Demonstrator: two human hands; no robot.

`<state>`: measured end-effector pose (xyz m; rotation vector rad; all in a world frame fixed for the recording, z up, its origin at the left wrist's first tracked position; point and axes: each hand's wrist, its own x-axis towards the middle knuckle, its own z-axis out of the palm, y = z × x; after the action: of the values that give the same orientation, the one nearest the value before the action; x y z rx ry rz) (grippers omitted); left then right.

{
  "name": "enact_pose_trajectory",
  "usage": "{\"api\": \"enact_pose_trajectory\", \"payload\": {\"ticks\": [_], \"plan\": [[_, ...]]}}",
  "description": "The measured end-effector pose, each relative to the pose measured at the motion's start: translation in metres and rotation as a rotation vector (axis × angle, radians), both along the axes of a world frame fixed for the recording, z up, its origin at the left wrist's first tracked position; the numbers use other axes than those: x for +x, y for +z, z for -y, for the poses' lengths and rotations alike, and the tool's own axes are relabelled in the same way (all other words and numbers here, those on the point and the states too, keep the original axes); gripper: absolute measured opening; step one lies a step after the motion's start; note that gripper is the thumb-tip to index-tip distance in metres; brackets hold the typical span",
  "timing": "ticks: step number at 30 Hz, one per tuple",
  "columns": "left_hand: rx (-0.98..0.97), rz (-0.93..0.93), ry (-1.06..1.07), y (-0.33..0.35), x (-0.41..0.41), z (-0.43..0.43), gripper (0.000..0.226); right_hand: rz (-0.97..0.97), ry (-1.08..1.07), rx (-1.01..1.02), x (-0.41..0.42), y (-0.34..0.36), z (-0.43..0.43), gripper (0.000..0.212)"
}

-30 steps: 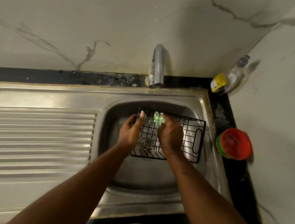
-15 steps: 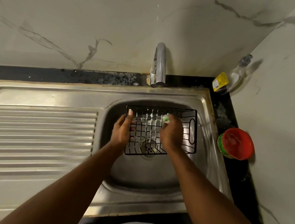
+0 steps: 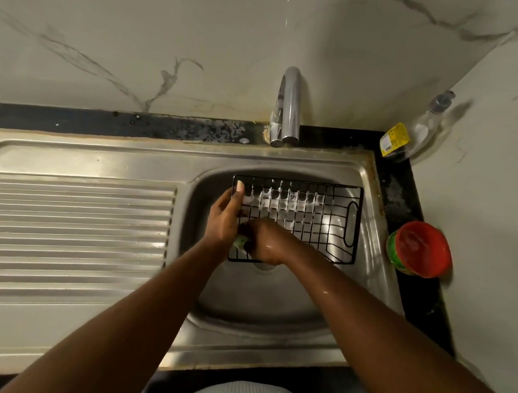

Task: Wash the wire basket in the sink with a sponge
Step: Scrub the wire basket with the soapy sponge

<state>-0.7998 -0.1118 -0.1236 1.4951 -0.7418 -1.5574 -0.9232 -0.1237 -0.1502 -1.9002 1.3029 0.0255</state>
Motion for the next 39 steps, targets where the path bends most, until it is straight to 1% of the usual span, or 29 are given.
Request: {"api": "enact_pose_trajectory", "payload": {"ticks": [2, 4, 7, 11, 12, 14, 15, 16, 17, 18, 20, 22, 26, 28, 30, 31, 33, 34, 35, 37, 39], "plan": [[0.007, 0.012, 0.003, 0.0, -0.004, 0.0, 0.025, -0.123, 0.047, 0.008, -0.011, 0.0, 0.0, 0.021], [0.015, 0.007, 0.014, -0.003, -0.005, 0.001, 0.032, -0.215, 0.03, -0.059, -0.019, 0.005, 0.005, 0.019], [0.028, -0.02, 0.056, -0.006, -0.004, 0.0, 0.035, -0.301, 0.033, -0.191, -0.034, 0.016, 0.012, 0.025], [0.033, -0.041, 0.088, 0.001, 0.001, 0.0, 0.036, -0.426, -0.054, -0.209, -0.06, 0.031, 0.017, 0.028], [0.029, -0.036, 0.093, 0.0, 0.003, -0.001, 0.036, -0.485, -0.052, -0.222, -0.061, 0.034, 0.018, 0.028], [0.019, -0.031, 0.091, -0.002, 0.007, -0.002, 0.035, -0.676, -0.028, -0.268, -0.063, 0.039, 0.019, 0.023], [0.008, -0.026, 0.089, -0.001, 0.009, -0.002, 0.039, -0.766, -0.048, -0.275, -0.064, 0.041, 0.02, 0.021], [-0.001, -0.015, 0.079, -0.002, 0.011, -0.001, 0.048, -0.827, -0.082, -0.28, -0.068, 0.043, 0.02, 0.019], [-0.012, -0.005, 0.06, -0.002, 0.013, -0.001, 0.055, -0.854, -0.109, -0.284, -0.073, 0.042, 0.019, 0.017], [-0.025, 0.001, 0.051, 0.0, 0.015, 0.0, 0.056, -0.858, -0.107, -0.285, -0.075, 0.039, 0.018, 0.016], [-0.061, 0.015, 0.043, 0.001, 0.015, 0.004, 0.041, -0.819, -0.043, -0.239, -0.071, 0.034, 0.011, 0.016], [-0.078, 0.045, 0.059, 0.002, 0.012, 0.007, 0.028, -0.709, -0.006, -0.181, -0.066, 0.028, 0.005, 0.021], [-0.059, 0.032, 0.052, -0.004, 0.016, 0.005, 0.028, -0.454, -0.008, -0.069, -0.057, 0.024, 0.011, 0.021], [-0.062, 0.003, 0.06, -0.005, 0.014, 0.003, 0.028, -0.24, -0.007, 0.032, -0.041, 0.027, 0.014, 0.019], [-0.061, -0.038, 0.08, -0.005, 0.007, 0.003, 0.026, -0.06, -0.051, 0.066, -0.019, 0.031, 0.011, 0.011], [-0.051, -0.071, 0.092, -0.006, 0.005, 0.004, 0.025, -0.025, -0.083, 0.022, -0.008, 0.029, 0.009, 0.007], [-0.04, -0.12, 0.099, -0.002, 0.004, 0.007, 0.027, -0.038, -0.104, -0.16, 0.006, 0.02, 0.002, 0.011], [-0.046, -0.115, 0.088, -0.001, 0.006, 0.009, 0.032, -0.036, -0.105, -0.174, 0.007, 0.014, 0.0, 0.014], [-0.059, -0.096, 0.075, 0.0, 0.007, 0.01, 0.039, -0.021, -0.093, -0.14, 0.004, 0.011, -0.001, 0.015], [-0.081, -0.059, 0.061, -0.002, 0.012, 0.009, 0.047, -0.009, -0.047, 0.027, -0.002, 0.013, 0.001, 0.014], [-0.096, -0.043, 0.079, -0.006, 0.013, 0.005, 0.039, 0.019, -0.034, 0.188, -0.01, 0.022, 0.005, 0.015]]}}
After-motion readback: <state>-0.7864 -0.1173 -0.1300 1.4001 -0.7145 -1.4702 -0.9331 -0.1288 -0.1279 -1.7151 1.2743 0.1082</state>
